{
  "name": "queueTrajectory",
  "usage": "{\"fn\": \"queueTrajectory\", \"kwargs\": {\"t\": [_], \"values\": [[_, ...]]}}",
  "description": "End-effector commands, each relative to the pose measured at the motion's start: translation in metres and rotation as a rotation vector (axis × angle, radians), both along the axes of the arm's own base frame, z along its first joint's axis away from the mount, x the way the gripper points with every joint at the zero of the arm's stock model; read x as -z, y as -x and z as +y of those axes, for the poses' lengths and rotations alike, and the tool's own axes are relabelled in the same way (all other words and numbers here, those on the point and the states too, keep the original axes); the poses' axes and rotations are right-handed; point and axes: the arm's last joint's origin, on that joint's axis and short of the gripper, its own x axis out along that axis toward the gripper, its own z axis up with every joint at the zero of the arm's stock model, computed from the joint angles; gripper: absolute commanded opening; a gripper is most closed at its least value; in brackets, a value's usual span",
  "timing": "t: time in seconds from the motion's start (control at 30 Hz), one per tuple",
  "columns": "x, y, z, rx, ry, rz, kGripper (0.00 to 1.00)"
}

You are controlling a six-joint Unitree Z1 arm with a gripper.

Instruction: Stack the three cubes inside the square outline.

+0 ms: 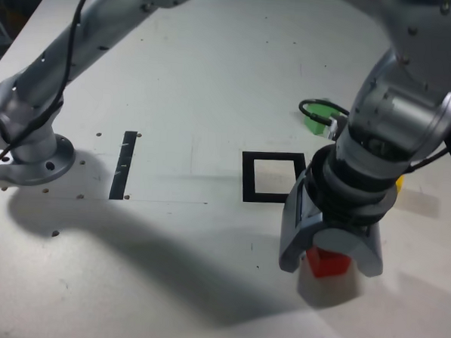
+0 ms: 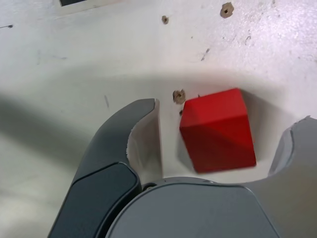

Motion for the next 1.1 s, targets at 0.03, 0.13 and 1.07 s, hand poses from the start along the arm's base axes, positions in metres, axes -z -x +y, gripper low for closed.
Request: {"fn": "queueTrajectory", "kwargs": {"t": [0.03,0.13,1.07], "values": [[0.001,-0.001,0.002,0.003,-0.009,-0.007,0.73],[0.003,-0.003,0.002,0.004,-0.014,-0.013,0.68],[-0.016,0.002,0.015,0.049,-0.035,0.021,0.25]]}}
